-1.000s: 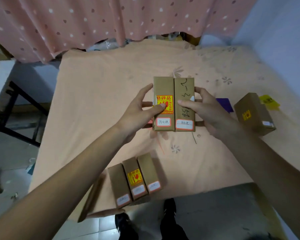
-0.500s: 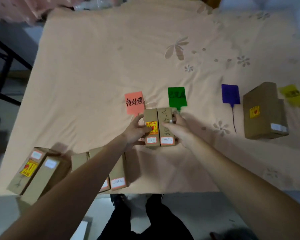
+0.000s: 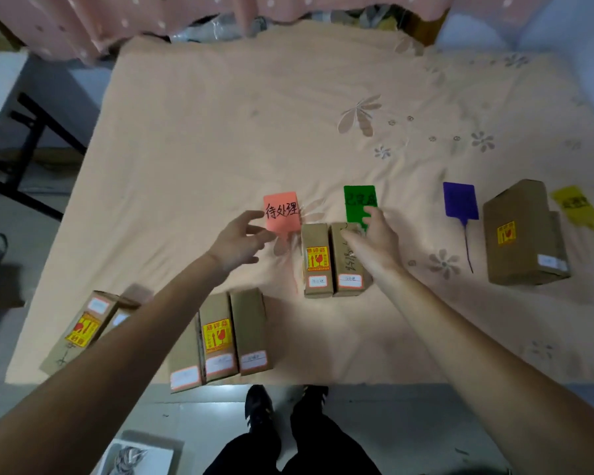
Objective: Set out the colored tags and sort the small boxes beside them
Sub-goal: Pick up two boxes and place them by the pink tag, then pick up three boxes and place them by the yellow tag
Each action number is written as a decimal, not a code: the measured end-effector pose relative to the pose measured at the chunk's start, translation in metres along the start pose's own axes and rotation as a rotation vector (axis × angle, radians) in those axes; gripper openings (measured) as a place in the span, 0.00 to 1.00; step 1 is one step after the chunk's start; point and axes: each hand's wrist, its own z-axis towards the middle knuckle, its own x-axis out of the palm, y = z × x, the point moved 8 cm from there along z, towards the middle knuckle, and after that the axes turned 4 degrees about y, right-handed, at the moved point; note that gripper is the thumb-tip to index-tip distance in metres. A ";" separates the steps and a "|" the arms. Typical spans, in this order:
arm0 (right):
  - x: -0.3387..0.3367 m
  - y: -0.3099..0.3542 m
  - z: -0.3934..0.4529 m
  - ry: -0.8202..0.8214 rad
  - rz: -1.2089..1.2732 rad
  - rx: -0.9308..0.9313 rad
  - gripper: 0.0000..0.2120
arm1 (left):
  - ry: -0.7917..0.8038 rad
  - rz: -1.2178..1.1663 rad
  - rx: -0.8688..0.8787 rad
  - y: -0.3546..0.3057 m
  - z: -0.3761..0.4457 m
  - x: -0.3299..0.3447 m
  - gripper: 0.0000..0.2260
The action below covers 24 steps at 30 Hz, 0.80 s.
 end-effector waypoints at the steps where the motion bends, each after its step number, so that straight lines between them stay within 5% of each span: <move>1: 0.004 0.013 -0.010 -0.001 0.006 -0.039 0.32 | -0.012 0.001 0.019 0.001 -0.009 -0.015 0.24; 7: 0.092 0.031 -0.078 0.256 0.046 -0.084 0.24 | -0.138 0.006 0.029 0.049 -0.071 -0.089 0.28; 12: 0.157 -0.020 -0.104 0.368 0.042 0.085 0.33 | -0.199 0.025 -0.053 0.127 -0.107 -0.100 0.38; 15: 0.178 -0.048 -0.116 0.411 0.128 0.215 0.21 | -0.301 0.020 -0.046 0.155 -0.121 -0.102 0.39; 24: 0.199 -0.067 -0.131 0.416 0.141 0.270 0.22 | -0.472 -0.001 0.076 0.194 -0.140 -0.101 0.27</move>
